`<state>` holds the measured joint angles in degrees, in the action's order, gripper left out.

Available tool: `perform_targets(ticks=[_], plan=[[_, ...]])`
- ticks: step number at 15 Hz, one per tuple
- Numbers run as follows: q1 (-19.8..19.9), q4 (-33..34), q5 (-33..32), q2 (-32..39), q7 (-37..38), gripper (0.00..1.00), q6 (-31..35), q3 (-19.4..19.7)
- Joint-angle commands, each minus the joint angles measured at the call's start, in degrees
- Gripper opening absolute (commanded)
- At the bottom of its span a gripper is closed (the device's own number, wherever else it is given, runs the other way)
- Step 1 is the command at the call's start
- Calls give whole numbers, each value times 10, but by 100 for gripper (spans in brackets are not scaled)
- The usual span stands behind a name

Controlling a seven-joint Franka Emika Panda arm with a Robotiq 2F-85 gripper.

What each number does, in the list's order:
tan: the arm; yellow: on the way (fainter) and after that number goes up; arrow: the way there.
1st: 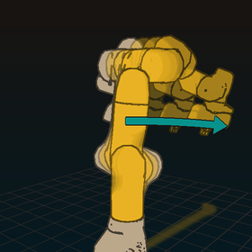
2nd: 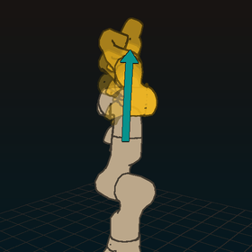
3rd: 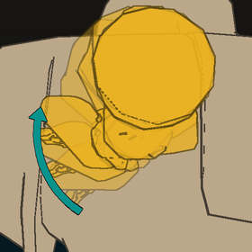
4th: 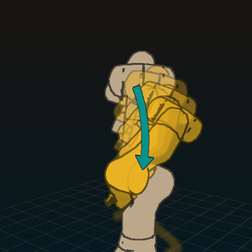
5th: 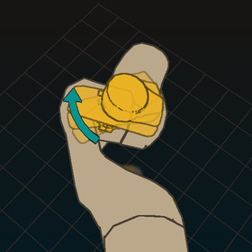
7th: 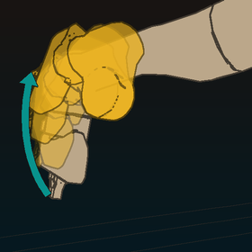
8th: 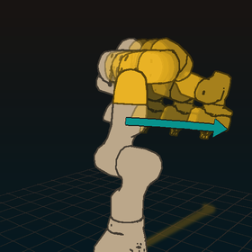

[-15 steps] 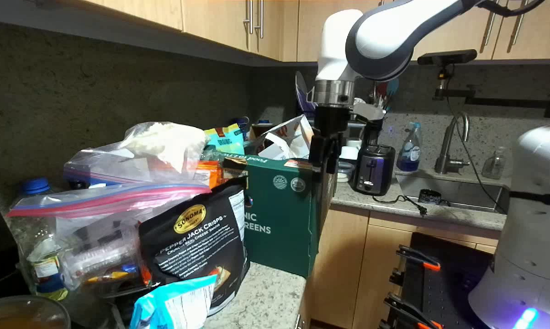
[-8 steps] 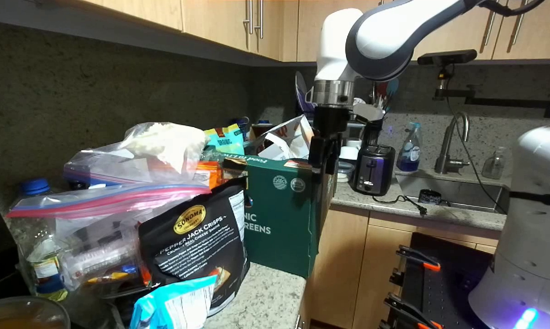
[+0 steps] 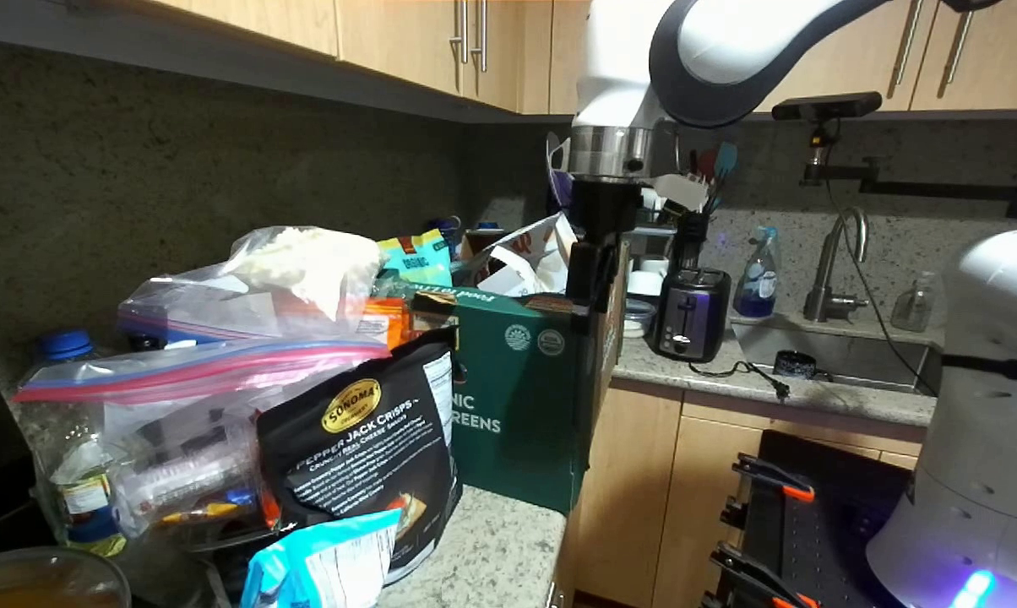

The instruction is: Take the blue wrapper out of the box and put it on the countertop

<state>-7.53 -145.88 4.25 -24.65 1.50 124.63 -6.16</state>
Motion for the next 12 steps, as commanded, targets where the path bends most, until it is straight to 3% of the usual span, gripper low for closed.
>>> perform_targets(ticks=[1,6,12], plan=[[2,38,-37,-17,14,100,-34,-22],[17,114,-85,3,33,100,-35,-29],[53,212,-82,60,30,100,-23,12]])
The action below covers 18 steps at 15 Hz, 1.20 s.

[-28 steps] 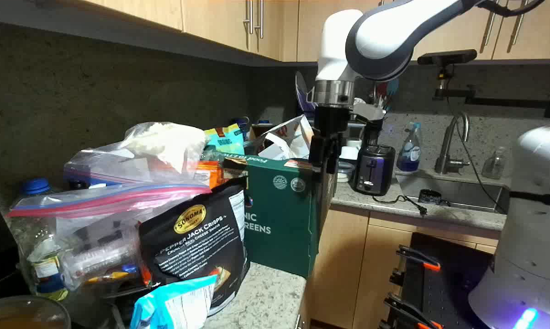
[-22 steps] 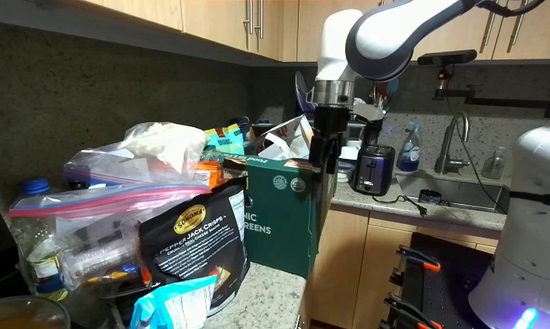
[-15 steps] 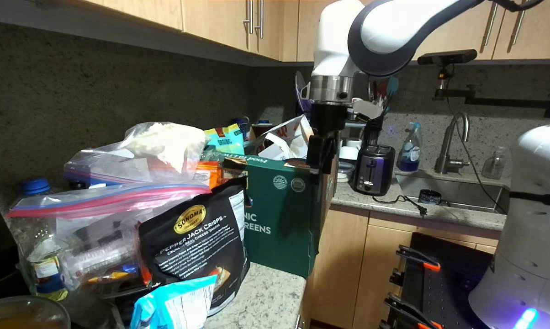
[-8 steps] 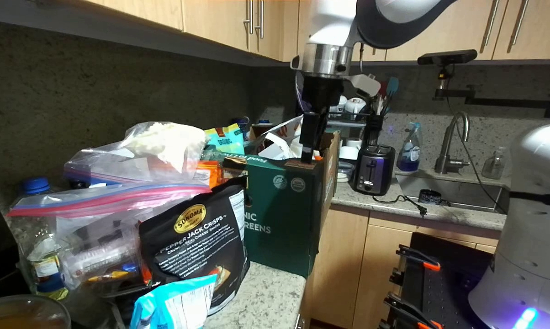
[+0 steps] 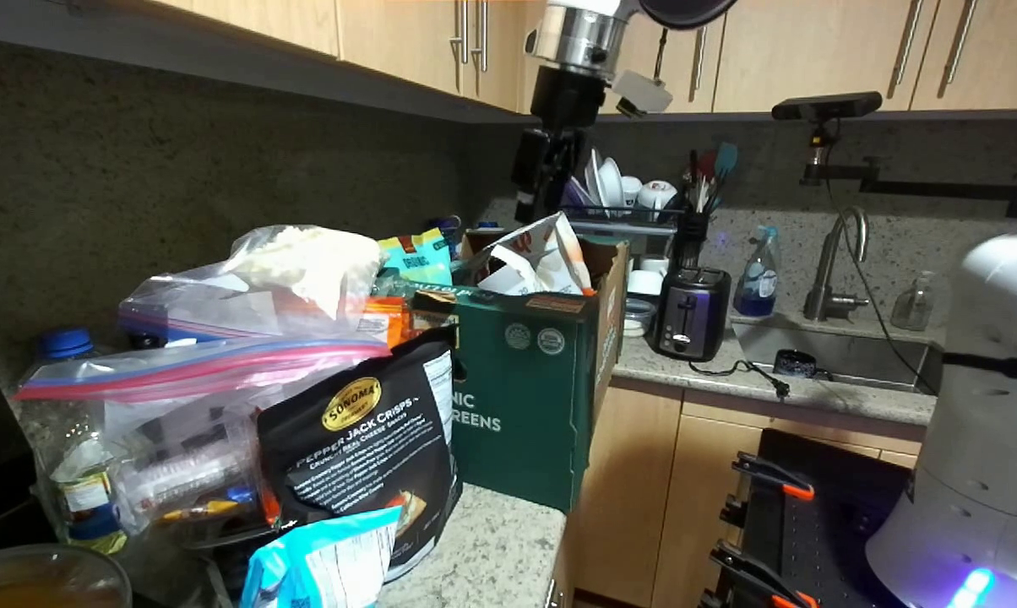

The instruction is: Take the blue wrapper out of the box and put it on the countertop

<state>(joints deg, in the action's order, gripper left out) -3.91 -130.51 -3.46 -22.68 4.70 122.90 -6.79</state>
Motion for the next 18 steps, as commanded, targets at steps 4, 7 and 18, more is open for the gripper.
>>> perform_targets(ticks=[4,7,18], plan=[[31,121,1,87,-27,100,-9,50],[34,169,7,133,-36,100,-10,64],[37,447,63,398,53,100,-101,71]])
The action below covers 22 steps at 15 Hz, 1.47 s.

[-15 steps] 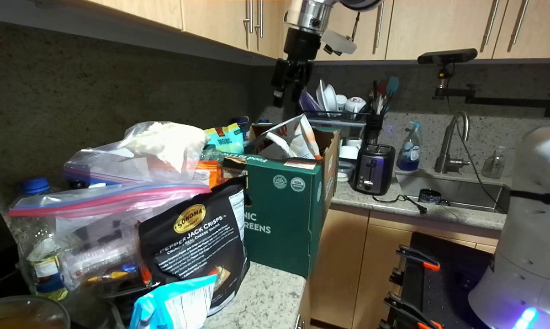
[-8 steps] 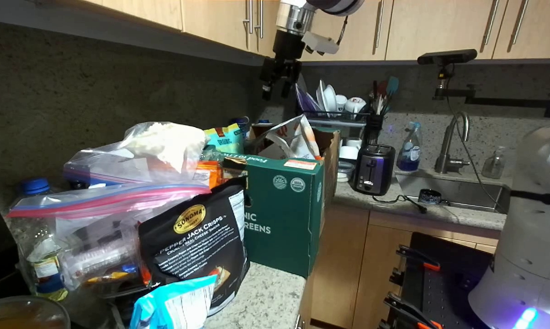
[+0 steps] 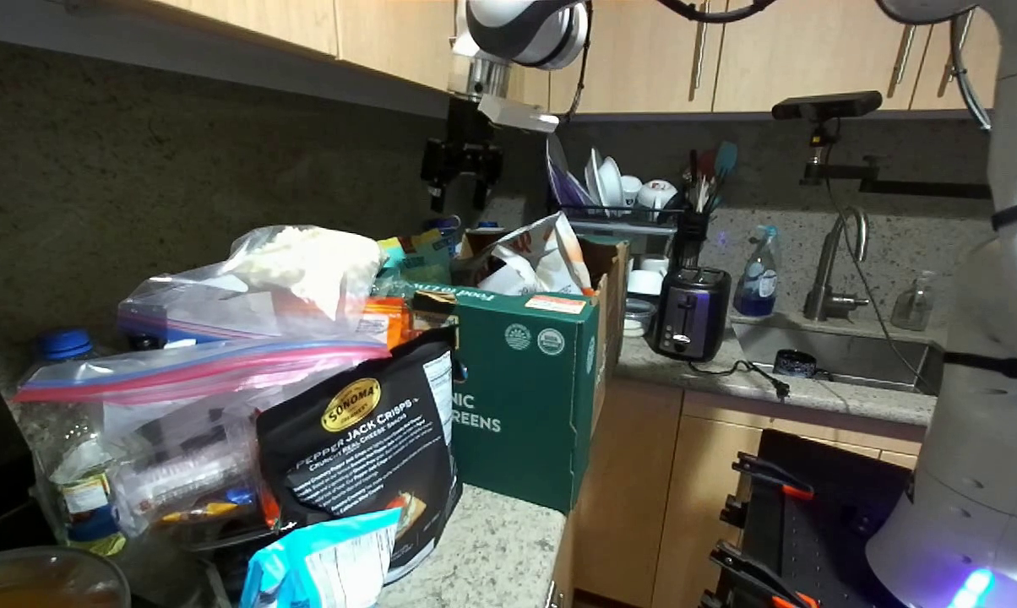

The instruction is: Take the blue wrapper out of the box and put it on the countertop

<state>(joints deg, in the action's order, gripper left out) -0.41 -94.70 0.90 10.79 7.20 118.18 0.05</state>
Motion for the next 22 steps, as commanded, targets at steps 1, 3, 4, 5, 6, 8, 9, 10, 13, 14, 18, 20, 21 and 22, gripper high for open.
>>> perform_targets(ticks=[1,3,4,5,6,8,9,10,13,14,18,20,21,22], plan=[[3,104,28,74,31,100,-66,3],[0,68,18,59,21,100,-37,3],[1,78,19,68,21,100,-39,3],[1,78,19,71,21,100,-38,3],[1,77,19,71,21,100,-38,3],[0,77,19,70,21,100,-38,3],[0,77,19,70,21,100,-38,3],[0,68,21,66,21,100,-34,2],[6,27,33,48,21,100,-26,3],[7,17,36,45,22,100,-27,3],[14,-33,41,26,23,100,-12,8],[19,-49,38,26,16,100,-8,12],[22,-56,38,28,11,100,-4,15],[25,-62,31,31,4,100,6,20]])
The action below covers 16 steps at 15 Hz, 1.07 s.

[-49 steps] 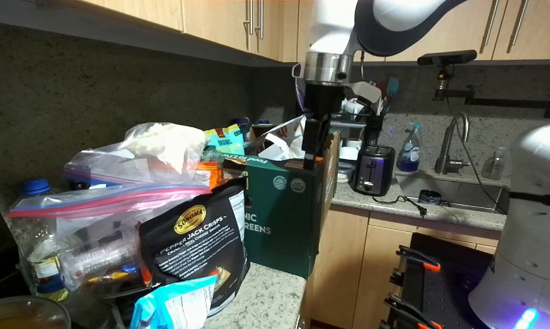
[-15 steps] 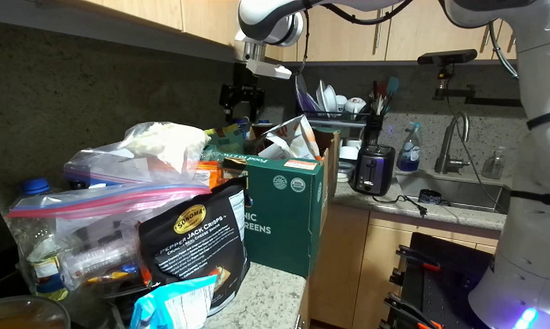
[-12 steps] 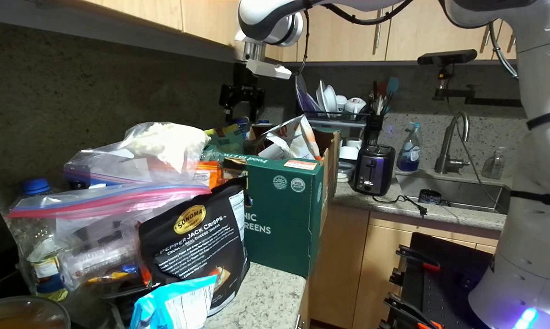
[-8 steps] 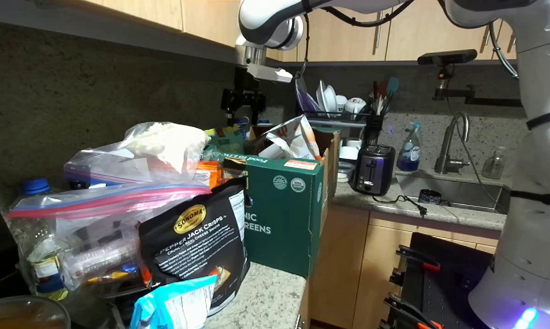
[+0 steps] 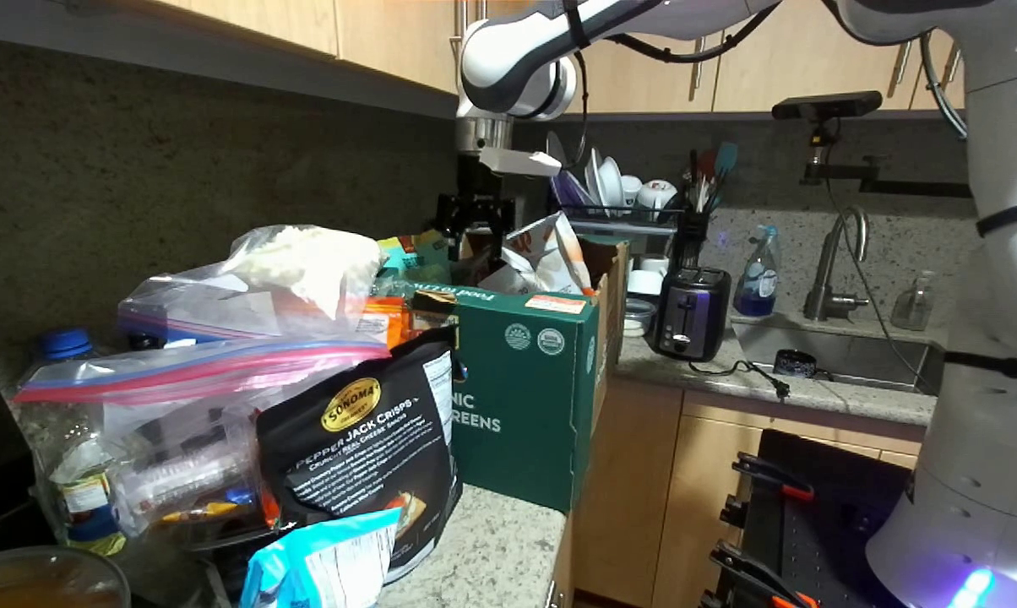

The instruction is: Take the blue wrapper out of the box and put it on the countertop

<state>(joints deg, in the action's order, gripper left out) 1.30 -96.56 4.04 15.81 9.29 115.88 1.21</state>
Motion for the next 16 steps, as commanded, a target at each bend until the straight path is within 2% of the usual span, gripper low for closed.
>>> perform_targets(ticks=[1,7,16], plan=[[10,-45,-3,-12,-19,100,38,11],[21,-25,-8,50,-58,100,90,17],[22,-19,-25,124,-45,100,179,26]])
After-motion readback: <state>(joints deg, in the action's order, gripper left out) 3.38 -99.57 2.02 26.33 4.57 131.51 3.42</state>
